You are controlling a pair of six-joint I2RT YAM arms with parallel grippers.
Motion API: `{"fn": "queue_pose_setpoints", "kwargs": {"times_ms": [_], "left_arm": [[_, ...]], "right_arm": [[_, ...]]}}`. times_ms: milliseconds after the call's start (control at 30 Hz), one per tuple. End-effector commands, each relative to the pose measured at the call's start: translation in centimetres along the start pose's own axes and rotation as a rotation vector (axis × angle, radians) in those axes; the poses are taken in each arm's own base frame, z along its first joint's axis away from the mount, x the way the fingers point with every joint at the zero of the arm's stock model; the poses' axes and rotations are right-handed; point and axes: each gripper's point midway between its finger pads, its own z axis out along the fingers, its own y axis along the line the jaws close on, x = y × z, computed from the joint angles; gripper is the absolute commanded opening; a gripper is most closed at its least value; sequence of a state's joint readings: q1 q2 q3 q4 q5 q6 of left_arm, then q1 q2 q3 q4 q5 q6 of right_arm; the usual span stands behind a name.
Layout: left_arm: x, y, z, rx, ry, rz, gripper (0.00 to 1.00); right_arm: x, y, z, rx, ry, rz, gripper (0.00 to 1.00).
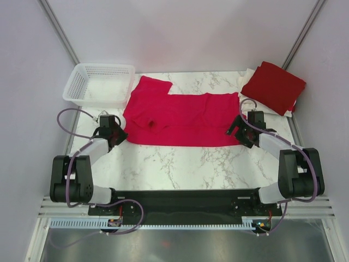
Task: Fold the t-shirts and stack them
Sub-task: Fold the tshirt
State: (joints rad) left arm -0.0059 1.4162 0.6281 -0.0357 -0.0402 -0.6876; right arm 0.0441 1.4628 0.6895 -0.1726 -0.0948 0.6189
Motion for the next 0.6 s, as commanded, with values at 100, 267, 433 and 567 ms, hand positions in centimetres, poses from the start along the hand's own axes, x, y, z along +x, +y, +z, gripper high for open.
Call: {"fn": "queue_pose_setpoints", "kwargs": {"times_ms": [100, 267, 433, 567], "left_arm": [[-1.9, -1.1, -3.4, 0.095, -0.128, -0.003, 0.05], [2.8, -0.3, -6.6, 0.134, 0.081, -0.064, 0.02], [3.9, -0.6, -9.8, 0.18, 0.108, -0.098, 0.02], [5.2, -0.1, -11.7, 0.174, 0.151, -0.113, 0.04]], "right_arm": [[5.6, -5.3, 0.6, 0.181, 0.128, 0.091, 0.98], [7.6, -6.2, -1.1, 0.199, 0.149, 0.136, 0.98], [9.9, -7.6, -4.0, 0.227, 0.161, 0.202, 0.98], [8.8, -6.3, -7.4, 0.154, 0.054, 0.255, 0.98]]}}
